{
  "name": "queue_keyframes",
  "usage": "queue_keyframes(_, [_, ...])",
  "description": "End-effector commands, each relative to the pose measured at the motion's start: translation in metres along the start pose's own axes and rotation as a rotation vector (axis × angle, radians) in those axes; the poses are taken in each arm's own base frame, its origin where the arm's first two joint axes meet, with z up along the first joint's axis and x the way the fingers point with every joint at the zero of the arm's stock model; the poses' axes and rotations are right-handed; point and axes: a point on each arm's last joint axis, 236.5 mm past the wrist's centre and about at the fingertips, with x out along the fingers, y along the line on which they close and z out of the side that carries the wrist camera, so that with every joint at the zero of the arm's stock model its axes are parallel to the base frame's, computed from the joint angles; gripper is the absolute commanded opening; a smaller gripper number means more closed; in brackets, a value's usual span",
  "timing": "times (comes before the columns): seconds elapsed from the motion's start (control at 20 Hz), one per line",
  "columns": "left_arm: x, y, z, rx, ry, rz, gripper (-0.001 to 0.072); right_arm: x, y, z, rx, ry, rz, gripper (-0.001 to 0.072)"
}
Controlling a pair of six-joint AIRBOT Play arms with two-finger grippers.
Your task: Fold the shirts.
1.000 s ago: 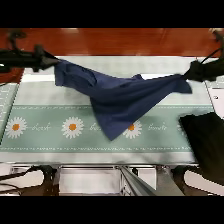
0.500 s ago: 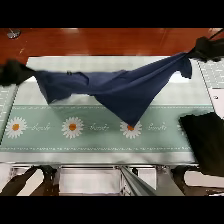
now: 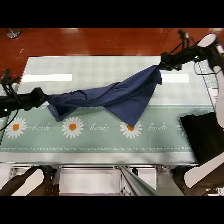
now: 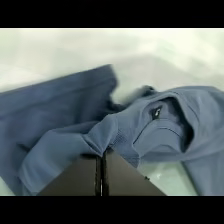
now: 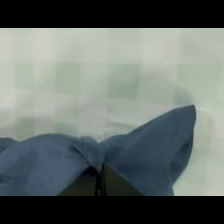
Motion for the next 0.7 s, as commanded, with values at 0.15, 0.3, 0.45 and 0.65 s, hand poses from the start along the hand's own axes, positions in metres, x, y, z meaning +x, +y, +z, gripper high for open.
queue_keyframes(0.15, [0.041, 0.041, 0.004, -0.029, 0.11, 0.062, 0.0702, 0.004, -0.002, -0.007, 0.071, 0.059, 0.062, 0.0622])
queue_keyframes(0.3, [0.0, 0.052, 0.023, 0.037, 0.179, 0.115, 0.0701, -0.07, -0.061, -0.049, 0.061, 0.201, -0.111, 0.0623])
queue_keyframes(0.45, [-0.006, 0.05, -0.016, -0.049, 0.306, 0.02, 0.07, -0.099, -0.101, -0.101, 0.19, 0.218, -0.19, 0.0622])
queue_keyframes(0.65, [0.033, 0.035, -0.055, -0.069, 0.352, -0.066, 0.0699, -0.057, -0.055, -0.182, 0.268, 0.208, 0.021, 0.0622])
